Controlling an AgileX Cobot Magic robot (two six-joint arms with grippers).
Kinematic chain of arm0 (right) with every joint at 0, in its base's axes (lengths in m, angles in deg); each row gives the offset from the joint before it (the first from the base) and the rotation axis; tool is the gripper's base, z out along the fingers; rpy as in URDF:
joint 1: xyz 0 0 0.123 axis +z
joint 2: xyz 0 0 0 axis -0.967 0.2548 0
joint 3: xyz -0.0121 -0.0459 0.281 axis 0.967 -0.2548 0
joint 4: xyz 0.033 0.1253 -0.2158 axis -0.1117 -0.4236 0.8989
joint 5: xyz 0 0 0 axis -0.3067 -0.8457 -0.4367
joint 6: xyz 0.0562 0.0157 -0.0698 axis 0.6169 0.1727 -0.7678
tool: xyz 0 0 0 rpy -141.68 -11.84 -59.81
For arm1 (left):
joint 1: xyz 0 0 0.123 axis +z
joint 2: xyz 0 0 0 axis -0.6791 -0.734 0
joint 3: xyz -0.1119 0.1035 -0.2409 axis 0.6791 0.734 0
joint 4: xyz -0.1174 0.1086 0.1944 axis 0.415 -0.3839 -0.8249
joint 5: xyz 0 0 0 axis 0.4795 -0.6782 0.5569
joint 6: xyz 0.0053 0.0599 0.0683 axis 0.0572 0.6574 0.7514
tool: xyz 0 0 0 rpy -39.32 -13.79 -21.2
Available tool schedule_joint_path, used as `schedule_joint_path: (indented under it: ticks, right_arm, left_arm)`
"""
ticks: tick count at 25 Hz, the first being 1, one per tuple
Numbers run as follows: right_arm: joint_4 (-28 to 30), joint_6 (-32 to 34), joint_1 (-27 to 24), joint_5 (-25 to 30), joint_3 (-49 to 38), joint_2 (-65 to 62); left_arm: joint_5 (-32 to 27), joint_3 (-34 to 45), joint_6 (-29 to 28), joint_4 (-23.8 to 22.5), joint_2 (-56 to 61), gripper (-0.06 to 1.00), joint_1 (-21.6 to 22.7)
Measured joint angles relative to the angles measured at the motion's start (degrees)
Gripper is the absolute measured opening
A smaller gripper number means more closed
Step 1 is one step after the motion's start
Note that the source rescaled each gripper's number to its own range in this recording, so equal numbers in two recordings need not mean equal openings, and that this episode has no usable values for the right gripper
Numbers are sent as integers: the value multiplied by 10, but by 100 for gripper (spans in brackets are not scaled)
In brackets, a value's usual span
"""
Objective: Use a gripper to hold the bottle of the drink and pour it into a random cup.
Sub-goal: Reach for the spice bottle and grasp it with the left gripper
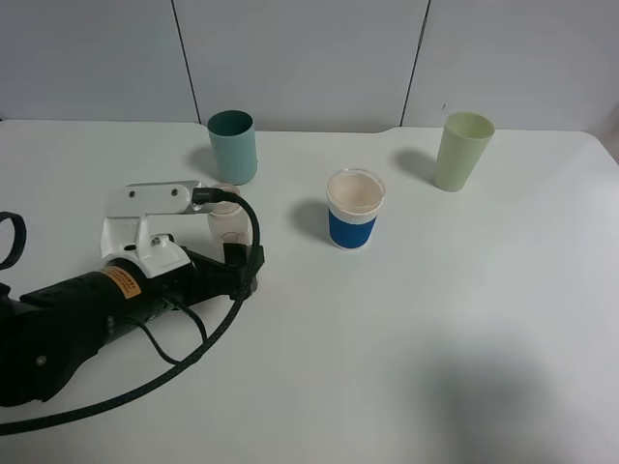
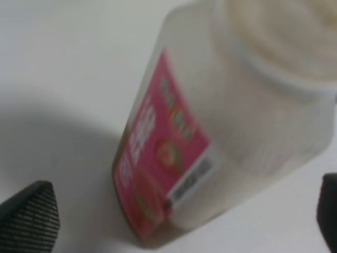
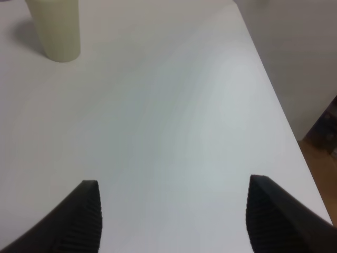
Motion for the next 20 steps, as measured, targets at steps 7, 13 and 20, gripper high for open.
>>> schedule_joint_path:
  ticks: [7, 13, 20]
  right_arm:
    - [0, 0, 0, 0, 0, 0]
    - [0, 0, 0, 0, 0, 0]
    - [0, 0, 0, 0, 0, 0]
  left_arm:
    - [-18, -49, 28, 54, -26, 100, 0]
    - [-44, -90, 81, 98, -41, 100, 0]
    - [-53, -95, 90, 103, -42, 98, 0]
